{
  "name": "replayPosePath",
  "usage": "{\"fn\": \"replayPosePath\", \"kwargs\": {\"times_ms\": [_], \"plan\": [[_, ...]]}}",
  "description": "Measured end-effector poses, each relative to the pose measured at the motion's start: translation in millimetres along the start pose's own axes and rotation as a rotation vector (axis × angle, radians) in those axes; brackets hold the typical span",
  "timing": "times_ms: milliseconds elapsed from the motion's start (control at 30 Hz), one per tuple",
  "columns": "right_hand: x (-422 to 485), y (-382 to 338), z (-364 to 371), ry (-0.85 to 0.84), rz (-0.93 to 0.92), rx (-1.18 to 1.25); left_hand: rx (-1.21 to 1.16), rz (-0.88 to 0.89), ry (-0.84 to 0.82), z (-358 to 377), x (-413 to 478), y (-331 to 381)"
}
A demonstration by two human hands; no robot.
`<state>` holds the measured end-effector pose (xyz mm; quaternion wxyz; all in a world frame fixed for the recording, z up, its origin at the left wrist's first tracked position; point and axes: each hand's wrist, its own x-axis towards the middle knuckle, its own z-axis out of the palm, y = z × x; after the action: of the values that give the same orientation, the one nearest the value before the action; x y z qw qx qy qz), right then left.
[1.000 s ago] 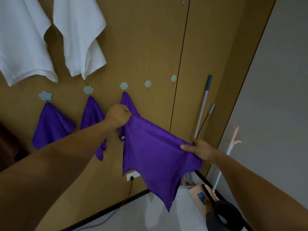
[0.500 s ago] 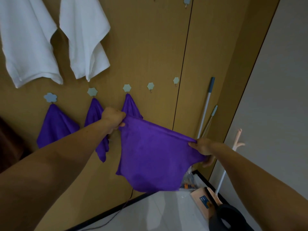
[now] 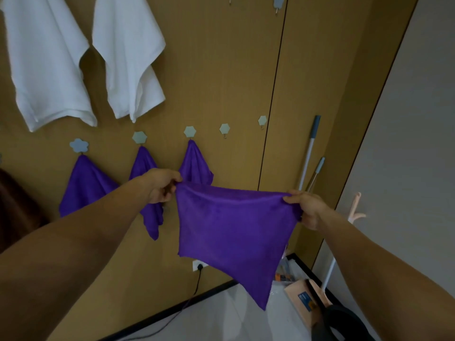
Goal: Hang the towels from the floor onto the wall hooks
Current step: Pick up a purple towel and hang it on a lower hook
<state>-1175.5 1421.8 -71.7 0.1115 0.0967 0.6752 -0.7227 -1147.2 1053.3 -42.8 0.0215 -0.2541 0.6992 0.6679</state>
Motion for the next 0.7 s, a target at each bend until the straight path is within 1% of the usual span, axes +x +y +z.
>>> {"fn": "replayPosePath", "kwargs": {"times_ms": [100,200,267,400,467,533,700], "plan": [[-3,-3,1,0.024,-0.038,0.090,0.124,-0.031,0.030,0,-2,-3],[-5,-6,2,0.014,-0.078,0.228,0.239,0.010,0.067,0,-3,-7],[-6,-11,3,0.026,-0.115,0.280,0.184,0.021,0.042,-1,-4,-8],[-4,-17,5,0.124,-0.143,0.443,-0.064,0.040,0.020,3,-8,-5],[-3,-19,6,0.168,-0.153,0.432,-0.124,0.048,-0.004,5,-11,-3],[0,-19,6,0.191,-0.177,0.391,-0.136,0.051,-0.009,7,-14,0],[2,-19,0,0.213,-0.218,0.271,0.026,0.046,0.016,5,-21,2]]}}
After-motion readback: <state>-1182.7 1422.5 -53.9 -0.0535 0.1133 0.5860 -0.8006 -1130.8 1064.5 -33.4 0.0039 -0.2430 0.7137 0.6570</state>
